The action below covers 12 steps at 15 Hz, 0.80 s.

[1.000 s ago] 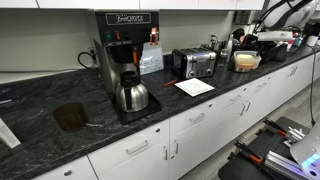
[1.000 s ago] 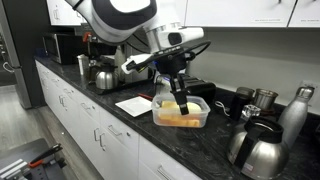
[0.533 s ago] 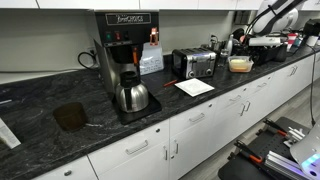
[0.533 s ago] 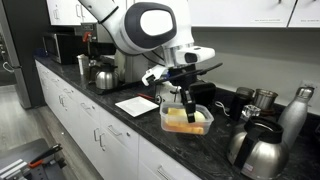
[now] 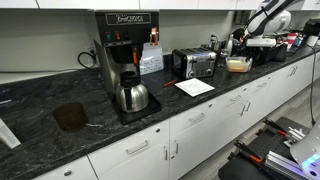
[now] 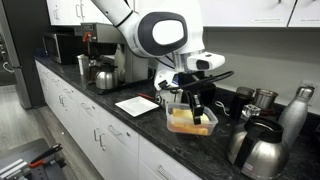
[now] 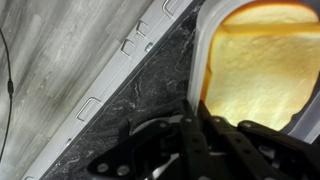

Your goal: Move the lunchbox containing bread to the right side of the countertop

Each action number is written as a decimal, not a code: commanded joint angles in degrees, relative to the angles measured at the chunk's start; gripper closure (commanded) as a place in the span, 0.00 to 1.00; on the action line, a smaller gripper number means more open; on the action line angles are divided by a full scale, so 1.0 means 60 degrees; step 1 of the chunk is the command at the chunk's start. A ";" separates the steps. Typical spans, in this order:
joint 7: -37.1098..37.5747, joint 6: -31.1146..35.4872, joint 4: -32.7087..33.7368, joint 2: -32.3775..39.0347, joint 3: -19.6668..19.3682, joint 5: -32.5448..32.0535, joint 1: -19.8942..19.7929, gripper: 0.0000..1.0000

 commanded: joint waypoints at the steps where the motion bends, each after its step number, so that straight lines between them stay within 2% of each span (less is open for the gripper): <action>1: -0.0890 -0.0289 0.0398 0.0299 -0.0220 0.0784 0.0241 0.98; 5: -0.1321 -0.0450 0.0621 0.0542 -0.0290 0.0954 0.0296 0.98; 10: -0.1182 -0.0963 0.1037 0.0825 -0.0451 0.0684 0.0373 0.96; 11: -0.1173 -0.1103 0.1159 0.0903 -0.0465 0.0715 0.0391 0.88; 12: -0.1171 -0.1212 0.1253 0.0964 -0.0471 0.0725 0.0403 0.72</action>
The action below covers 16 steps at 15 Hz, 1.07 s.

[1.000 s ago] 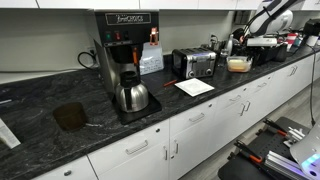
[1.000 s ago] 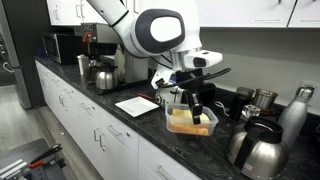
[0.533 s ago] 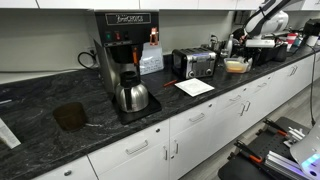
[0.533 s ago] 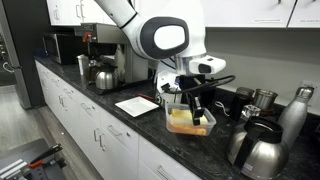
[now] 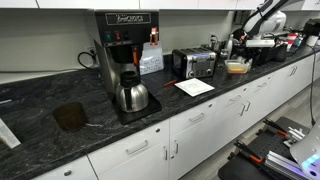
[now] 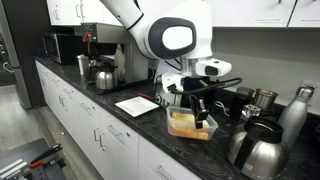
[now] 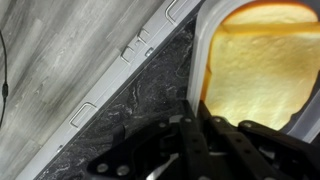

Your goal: Move the lunchbox containing bread to the right side of the countertop

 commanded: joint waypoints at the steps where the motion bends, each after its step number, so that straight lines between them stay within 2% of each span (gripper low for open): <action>1: -0.0143 -0.0618 0.0598 0.0315 -0.0199 0.0057 0.0209 0.64; 2: -0.0166 -0.0686 0.0699 0.0365 -0.0187 0.0126 0.0213 0.63; 4: -0.0193 -0.0775 0.0866 0.0454 -0.0168 0.0218 0.0222 0.50; 11: -0.0279 -0.0817 0.0926 0.0187 -0.0140 0.0225 0.0305 0.02; 14: -0.0325 -0.0986 0.0673 -0.0324 -0.0108 0.0166 0.0396 0.00; 16: -0.0056 -0.0722 0.0858 -0.0028 -0.0144 0.0077 0.0425 0.00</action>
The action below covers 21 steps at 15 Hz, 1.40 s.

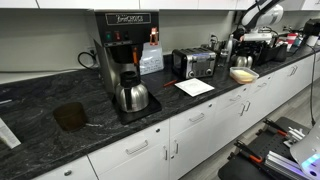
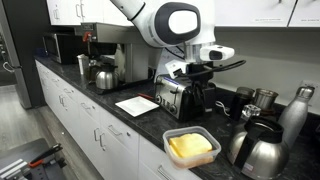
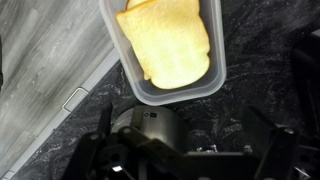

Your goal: Move the lunchbox containing bread to the right side of the countertop

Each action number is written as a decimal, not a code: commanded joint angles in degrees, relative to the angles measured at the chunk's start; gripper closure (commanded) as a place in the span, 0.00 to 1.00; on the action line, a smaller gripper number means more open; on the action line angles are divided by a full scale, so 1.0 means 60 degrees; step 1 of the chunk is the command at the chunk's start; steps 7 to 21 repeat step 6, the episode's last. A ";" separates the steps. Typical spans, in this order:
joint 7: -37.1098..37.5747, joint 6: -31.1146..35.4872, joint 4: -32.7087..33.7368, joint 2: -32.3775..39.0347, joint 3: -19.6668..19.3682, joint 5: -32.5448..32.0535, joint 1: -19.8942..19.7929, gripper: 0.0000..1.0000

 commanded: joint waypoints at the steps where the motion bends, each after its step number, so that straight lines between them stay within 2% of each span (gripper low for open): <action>1: -0.0042 -0.0031 0.0031 0.0016 -0.0133 0.0043 0.0125 0.00; 21: -0.0042 -0.0019 0.0027 0.0107 -0.0159 0.0044 0.0127 0.00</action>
